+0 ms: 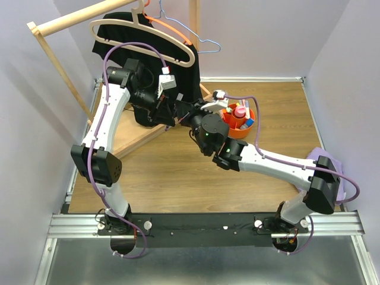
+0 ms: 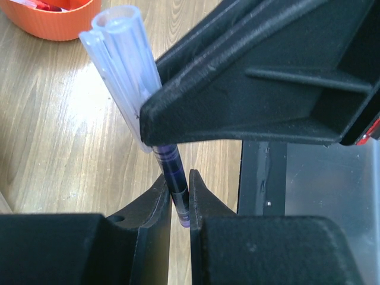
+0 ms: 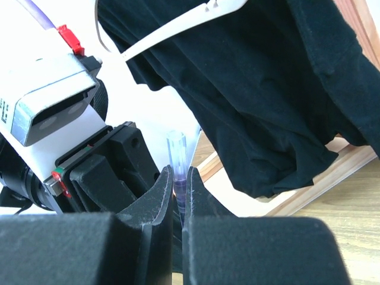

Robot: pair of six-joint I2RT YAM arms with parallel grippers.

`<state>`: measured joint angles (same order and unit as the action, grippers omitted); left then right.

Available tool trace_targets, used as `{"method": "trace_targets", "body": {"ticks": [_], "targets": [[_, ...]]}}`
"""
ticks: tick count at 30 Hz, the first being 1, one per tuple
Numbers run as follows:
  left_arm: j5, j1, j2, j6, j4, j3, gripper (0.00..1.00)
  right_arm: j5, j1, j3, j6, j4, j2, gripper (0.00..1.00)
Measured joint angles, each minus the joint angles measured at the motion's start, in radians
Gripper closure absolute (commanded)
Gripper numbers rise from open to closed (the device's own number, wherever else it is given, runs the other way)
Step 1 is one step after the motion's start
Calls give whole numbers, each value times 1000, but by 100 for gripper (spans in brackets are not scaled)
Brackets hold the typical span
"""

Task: Sort the stationery into containers
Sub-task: Close the pen cap on the pen.

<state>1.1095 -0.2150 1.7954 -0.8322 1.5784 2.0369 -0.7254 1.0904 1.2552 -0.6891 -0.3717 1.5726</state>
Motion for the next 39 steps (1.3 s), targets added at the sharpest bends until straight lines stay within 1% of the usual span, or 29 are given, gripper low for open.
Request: {"method": "trace_targets", "body": {"ticks": [17, 18, 20, 21, 23, 24, 26, 27, 29, 30, 31, 33, 39], "targets": [[1, 17, -15, -26, 1, 0, 100, 10, 34, -8, 39, -1, 2, 99], [1, 19, -21, -29, -5, 0, 100, 16, 40, -17, 46, 0, 0, 93], [2, 22, -32, -36, -6, 0, 100, 19, 48, -27, 56, -3, -4, 88], [2, 22, -38, -39, -7, 0, 100, 23, 54, -33, 63, -3, -11, 81], [2, 22, -61, -43, -15, -9, 100, 32, 61, -43, 75, -3, -26, 72], [11, 22, -79, -44, -26, -18, 100, 40, 65, -46, 82, -3, -33, 63], [17, 24, -114, -52, -42, -39, 100, 53, 78, -59, 95, 3, -50, 53], [17, 26, -132, -55, -43, -48, 100, 55, 82, -64, 106, 7, -59, 44], [22, 31, -162, -60, -54, -66, 100, 63, 86, -75, 111, 12, -76, 39], [25, 35, -178, -62, -57, -78, 100, 65, 88, -79, 118, 20, -83, 36], [28, 38, -192, -62, -58, -89, 100, 71, 88, -83, 120, 23, -90, 34], [34, 45, -210, -62, -58, -105, 100, 82, 89, -84, 130, 38, -99, 32], [88, 57, -231, -63, -57, -148, 100, 120, 89, -110, 162, 64, -142, 28]]}}
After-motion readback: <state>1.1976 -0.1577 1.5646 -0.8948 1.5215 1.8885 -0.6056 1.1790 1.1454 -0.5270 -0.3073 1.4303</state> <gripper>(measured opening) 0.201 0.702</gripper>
